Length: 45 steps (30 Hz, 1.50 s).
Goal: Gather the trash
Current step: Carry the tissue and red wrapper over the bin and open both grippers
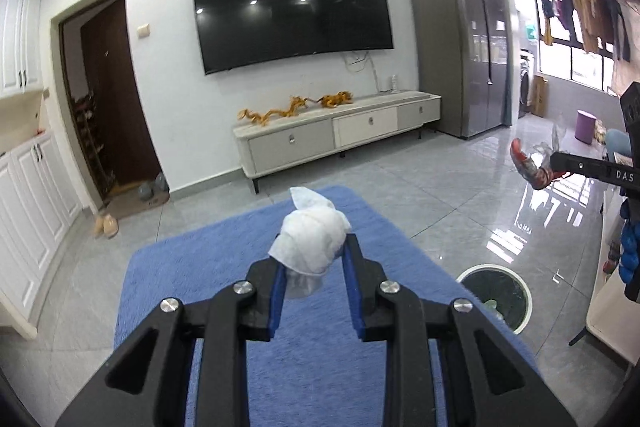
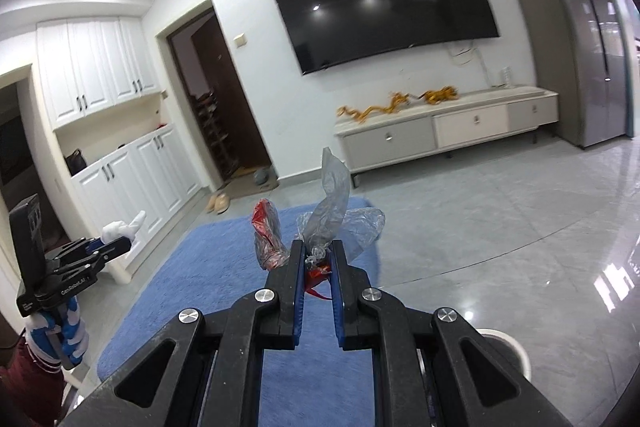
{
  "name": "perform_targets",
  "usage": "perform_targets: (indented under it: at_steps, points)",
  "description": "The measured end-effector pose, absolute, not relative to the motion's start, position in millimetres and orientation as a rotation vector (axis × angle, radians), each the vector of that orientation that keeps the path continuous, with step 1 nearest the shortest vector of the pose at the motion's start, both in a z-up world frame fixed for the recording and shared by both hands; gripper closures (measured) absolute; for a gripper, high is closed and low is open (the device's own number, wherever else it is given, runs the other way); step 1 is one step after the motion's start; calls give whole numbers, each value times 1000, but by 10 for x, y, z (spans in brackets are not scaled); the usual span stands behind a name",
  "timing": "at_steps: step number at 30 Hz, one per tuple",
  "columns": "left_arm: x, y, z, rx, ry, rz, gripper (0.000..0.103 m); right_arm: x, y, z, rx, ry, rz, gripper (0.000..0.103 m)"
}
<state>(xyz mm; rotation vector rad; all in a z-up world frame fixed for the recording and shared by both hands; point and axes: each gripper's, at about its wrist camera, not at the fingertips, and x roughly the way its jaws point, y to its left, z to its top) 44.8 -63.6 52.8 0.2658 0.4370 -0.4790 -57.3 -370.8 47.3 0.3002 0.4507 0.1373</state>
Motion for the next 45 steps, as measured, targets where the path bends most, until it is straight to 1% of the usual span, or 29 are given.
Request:
perform_targets:
  at_steps: [7,14,21,30,40,45]
  points:
    - [260,-1238,561,339,408,-541,78,-926,-4009,424,313,417,64,92]
    - [377,-1905,360,399,469,-599,78,-1098,-4337,289,312,410,-11,92]
    - [522,-2684,-1,477,546,-698,78,-1074,-4769,-158,360,471,-103,92]
    - [737,-3609,-693,562,679,-819,76,-934,-5269,-787,453,582,-202,92]
    - [842,-4154,-1272,596,789,-908,75,-738,-5435,-1424,527,711,-234,92]
    - [862,-4295,-1442,600,823,-932,75,-679,-5475,-1673,553,761,-243,92]
